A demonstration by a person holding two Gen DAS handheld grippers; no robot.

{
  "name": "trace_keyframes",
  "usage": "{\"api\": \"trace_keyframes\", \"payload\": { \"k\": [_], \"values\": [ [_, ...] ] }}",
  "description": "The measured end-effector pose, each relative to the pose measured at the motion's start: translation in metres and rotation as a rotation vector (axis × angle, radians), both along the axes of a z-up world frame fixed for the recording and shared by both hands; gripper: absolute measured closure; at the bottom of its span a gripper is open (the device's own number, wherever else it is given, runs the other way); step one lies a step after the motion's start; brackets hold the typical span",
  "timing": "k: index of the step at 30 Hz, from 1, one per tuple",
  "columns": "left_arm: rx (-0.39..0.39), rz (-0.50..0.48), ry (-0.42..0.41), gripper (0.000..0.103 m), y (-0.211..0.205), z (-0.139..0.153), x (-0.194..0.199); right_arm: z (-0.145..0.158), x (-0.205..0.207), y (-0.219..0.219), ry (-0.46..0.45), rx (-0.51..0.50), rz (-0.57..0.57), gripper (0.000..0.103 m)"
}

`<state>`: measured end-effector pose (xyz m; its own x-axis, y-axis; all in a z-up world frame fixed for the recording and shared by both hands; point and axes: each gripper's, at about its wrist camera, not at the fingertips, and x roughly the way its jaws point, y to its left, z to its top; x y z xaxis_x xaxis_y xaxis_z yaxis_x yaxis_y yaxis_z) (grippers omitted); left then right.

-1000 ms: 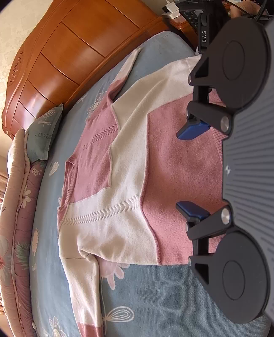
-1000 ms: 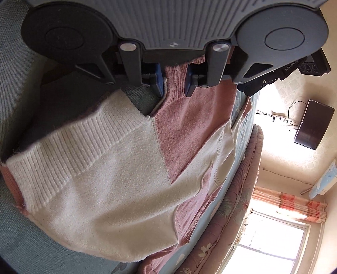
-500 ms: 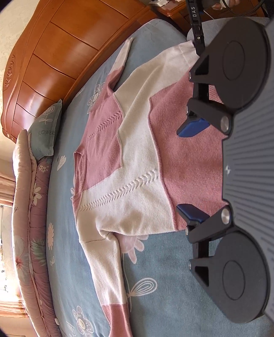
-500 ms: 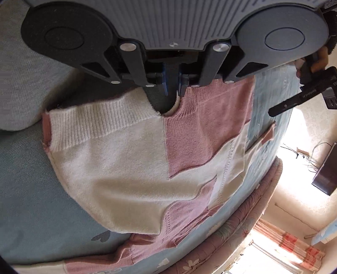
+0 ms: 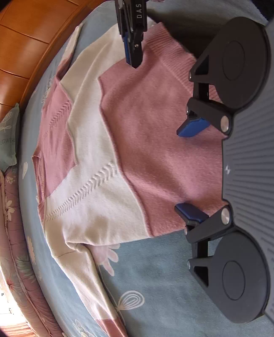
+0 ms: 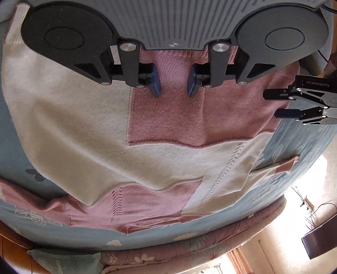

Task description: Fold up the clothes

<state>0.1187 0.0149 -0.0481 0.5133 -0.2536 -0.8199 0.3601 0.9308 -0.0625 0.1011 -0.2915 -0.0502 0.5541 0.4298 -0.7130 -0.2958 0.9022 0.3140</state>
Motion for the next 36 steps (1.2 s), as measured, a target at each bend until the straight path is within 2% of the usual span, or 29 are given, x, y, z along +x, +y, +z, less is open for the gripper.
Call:
{"api": "trace_keyframes", "payload": {
  "k": [2,4,6,9,11,14,18,21,25,27,29,31,32,36],
  "values": [
    [-0.004,0.001,0.007,0.034,0.009,0.008,-0.009,0.001,-0.012,-0.012,0.024,0.055,-0.02,0.064],
    [-0.051,0.072,-0.02,0.034,0.022,0.019,-0.008,0.005,-0.018,-0.029,0.06,0.132,-0.084,0.06],
    [-0.181,0.186,0.02,0.035,0.043,0.019,0.001,0.01,-0.024,-0.036,0.044,0.126,-0.12,0.059],
    [-0.416,0.313,0.17,0.036,0.075,-0.001,0.007,0.016,-0.029,-0.043,0.021,0.128,-0.141,0.058],
    [-0.547,0.362,0.245,0.038,0.089,-0.017,0.003,0.018,-0.029,-0.049,0.013,0.148,-0.147,0.057],
    [-0.649,0.39,0.268,0.037,0.101,-0.025,0.004,0.015,-0.027,-0.05,0.019,0.152,-0.153,0.056],
    [-0.77,0.388,0.277,0.037,0.109,-0.036,0.032,0.01,-0.024,-0.044,0.032,0.18,-0.138,0.056],
    [-0.849,0.429,0.323,0.038,0.114,-0.044,0.04,0.015,-0.028,-0.041,0.01,0.184,-0.126,0.056],
    [-0.915,0.407,0.435,0.05,0.115,-0.056,0.014,0.02,-0.033,-0.044,-0.012,0.192,-0.132,0.05],
    [-0.963,0.387,0.436,0.051,0.113,-0.063,0.001,0.018,-0.032,-0.048,-0.005,0.199,-0.145,0.05],
    [-0.97,0.383,0.422,0.055,0.11,-0.067,0.0,0.015,-0.03,-0.05,0.006,0.206,-0.157,0.05],
    [-0.929,0.4,0.429,0.09,0.104,-0.069,0.005,0.012,-0.029,-0.051,0.015,0.213,-0.166,0.05],
    [-0.896,0.404,0.431,0.098,0.1,-0.067,0.007,0.013,-0.03,-0.05,0.013,0.214,-0.163,0.05],
    [-0.817,0.403,0.379,0.098,0.104,-0.045,0.003,0.024,-0.035,-0.051,-0.035,0.188,-0.154,0.05]
  ]
}}
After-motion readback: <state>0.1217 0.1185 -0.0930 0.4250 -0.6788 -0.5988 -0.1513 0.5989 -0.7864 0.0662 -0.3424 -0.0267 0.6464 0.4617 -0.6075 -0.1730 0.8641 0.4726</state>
